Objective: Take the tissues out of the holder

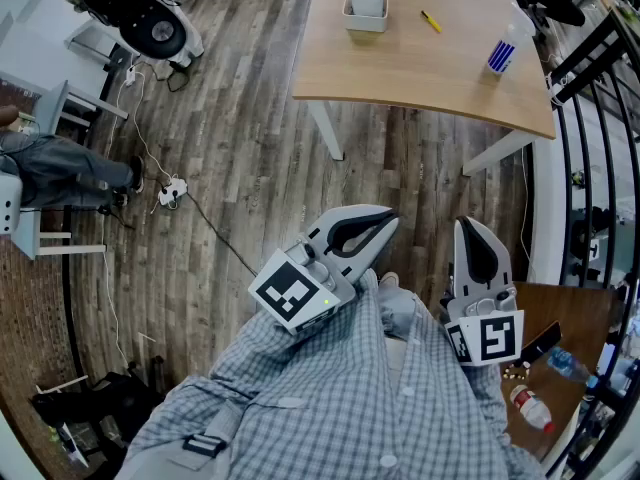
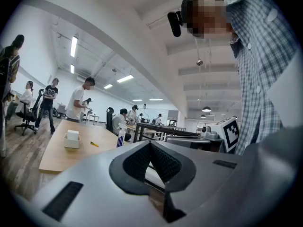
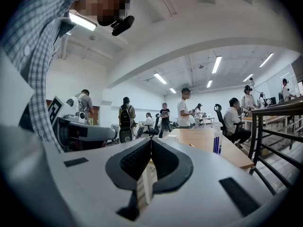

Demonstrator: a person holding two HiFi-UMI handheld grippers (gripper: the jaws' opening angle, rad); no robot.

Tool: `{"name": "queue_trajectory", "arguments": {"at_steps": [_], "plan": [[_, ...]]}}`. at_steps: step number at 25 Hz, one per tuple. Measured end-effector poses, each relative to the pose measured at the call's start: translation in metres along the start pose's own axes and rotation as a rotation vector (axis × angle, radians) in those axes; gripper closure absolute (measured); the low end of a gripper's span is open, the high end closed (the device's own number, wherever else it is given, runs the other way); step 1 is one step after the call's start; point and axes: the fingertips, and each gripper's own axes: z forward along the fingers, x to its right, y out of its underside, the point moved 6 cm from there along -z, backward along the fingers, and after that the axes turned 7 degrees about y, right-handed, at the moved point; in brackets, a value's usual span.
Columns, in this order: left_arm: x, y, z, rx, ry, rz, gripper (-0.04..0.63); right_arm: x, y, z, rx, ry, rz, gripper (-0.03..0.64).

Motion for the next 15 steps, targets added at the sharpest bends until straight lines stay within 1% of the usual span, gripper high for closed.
{"name": "queue_trajectory", "arguments": {"at_steps": [2,5,13,15], "plan": [[0.0008,-0.003,0.0031,0.005,0.003,0.005,0.589,0.0014,-0.001,0.0003,-0.012,-0.001,-0.004,0.604],[0.0017,-0.0044,0.0056,0.009,0.005,0.014,0.589,0.0024,-0.0041,0.0012,0.004,-0.002,-0.001,0.604],[0.0044,-0.0015,0.0087,-0.006,0.001,0.006,0.589,0.0067,-0.0008,-0.0017,-0.007,-0.009,-0.011,0.604],[0.0059,-0.0017,0.0099,-0.008,0.001,0.003,0.589,0.0079,-0.0017,-0.003,0.006,-0.013,0.005,0.604]]}}
